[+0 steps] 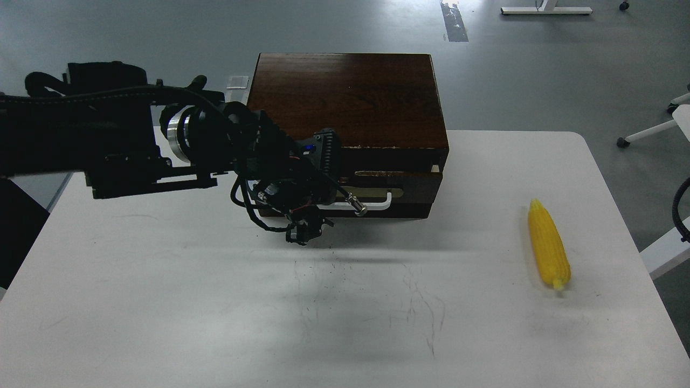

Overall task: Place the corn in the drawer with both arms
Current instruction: 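Pull the drawer handle toward the robot with the left gripper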

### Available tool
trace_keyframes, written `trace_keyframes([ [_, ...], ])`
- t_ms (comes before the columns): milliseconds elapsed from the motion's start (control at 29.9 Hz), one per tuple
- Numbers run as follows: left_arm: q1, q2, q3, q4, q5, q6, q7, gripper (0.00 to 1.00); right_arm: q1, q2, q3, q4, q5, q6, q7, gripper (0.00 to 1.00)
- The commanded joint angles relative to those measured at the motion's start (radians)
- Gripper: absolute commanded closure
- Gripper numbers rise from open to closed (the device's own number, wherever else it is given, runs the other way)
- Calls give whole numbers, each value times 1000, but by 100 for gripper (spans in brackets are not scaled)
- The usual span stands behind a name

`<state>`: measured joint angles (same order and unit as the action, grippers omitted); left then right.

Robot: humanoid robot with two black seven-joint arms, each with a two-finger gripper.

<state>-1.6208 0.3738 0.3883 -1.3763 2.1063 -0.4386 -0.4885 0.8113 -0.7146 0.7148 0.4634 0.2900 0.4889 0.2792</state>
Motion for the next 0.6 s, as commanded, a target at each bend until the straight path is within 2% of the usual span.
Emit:
trace_keyframes([
  [0,-4,-1,0,-1,-2,-2,0,59,-1,0,0,0,0,0,0,0],
  [569,-5,16,-12,-81,-2,-32,0,59,-1,-2,0,0,0,0,0,0],
])
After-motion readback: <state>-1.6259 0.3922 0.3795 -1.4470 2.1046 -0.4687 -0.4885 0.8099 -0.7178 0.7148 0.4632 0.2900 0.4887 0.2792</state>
